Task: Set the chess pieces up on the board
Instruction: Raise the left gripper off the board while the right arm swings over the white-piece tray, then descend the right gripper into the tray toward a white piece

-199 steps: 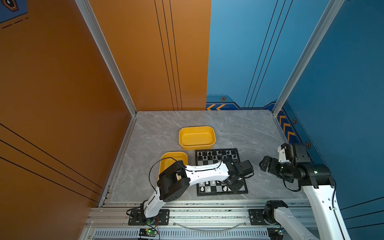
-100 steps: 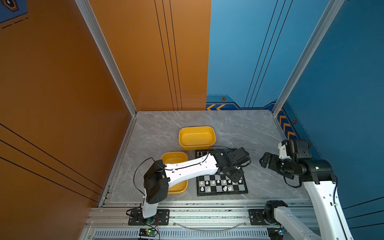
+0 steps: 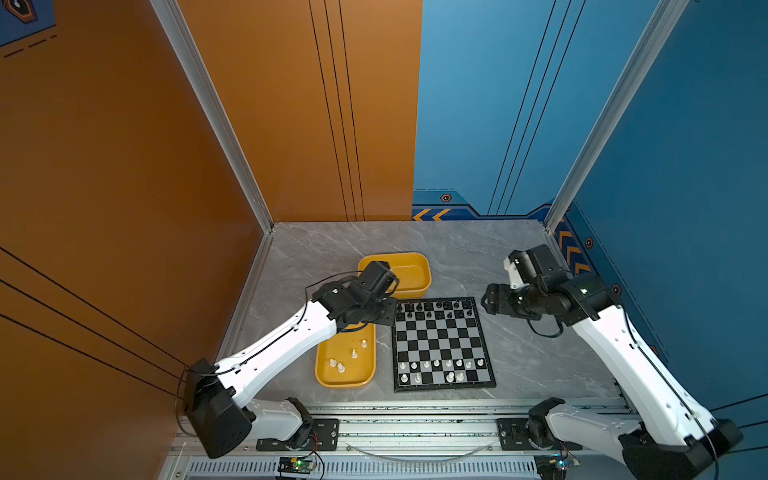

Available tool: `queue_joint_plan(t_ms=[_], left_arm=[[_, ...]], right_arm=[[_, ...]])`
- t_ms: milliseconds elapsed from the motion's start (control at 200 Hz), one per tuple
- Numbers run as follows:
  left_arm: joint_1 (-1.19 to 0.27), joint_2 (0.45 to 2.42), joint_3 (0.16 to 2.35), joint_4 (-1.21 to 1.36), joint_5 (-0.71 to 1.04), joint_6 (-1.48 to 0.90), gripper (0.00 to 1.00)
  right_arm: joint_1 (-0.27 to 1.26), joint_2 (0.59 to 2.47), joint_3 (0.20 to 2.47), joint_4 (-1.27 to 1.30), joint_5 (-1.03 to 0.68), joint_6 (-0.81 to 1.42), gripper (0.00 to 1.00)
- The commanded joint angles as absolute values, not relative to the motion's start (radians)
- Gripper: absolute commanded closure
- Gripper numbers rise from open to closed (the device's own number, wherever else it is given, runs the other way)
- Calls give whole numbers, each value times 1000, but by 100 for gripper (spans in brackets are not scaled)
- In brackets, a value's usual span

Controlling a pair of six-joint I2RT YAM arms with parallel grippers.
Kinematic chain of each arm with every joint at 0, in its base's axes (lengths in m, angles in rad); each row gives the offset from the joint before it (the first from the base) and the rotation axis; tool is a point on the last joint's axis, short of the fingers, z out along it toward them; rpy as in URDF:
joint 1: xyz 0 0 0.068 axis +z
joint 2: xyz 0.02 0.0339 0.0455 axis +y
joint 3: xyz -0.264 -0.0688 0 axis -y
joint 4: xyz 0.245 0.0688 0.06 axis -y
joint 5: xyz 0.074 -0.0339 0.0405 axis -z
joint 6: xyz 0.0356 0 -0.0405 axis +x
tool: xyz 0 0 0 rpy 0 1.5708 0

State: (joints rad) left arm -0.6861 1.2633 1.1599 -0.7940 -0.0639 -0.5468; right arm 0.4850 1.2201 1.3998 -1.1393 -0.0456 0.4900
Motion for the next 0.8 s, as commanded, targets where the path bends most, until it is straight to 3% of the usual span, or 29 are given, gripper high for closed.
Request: queue_joint_plan(t_ms=[0, 115, 270, 796], left_arm=[[-581, 1154, 1070, -845, -90, -608, 50], [-455, 1080, 1006, -882, -68, -596, 49], [-348, 1038, 969, -931, -39, -570, 49], [-98, 922, 868, -981, -20, -584, 48]], right_arm=[[602, 1347, 1492, -1055, 7, 493, 34], [736, 1507, 1611, -1037, 16, 443, 48], [843, 1699, 1765, -1037, -5, 404, 58], [1011, 2049, 2004, -969, -142, 388, 57]])
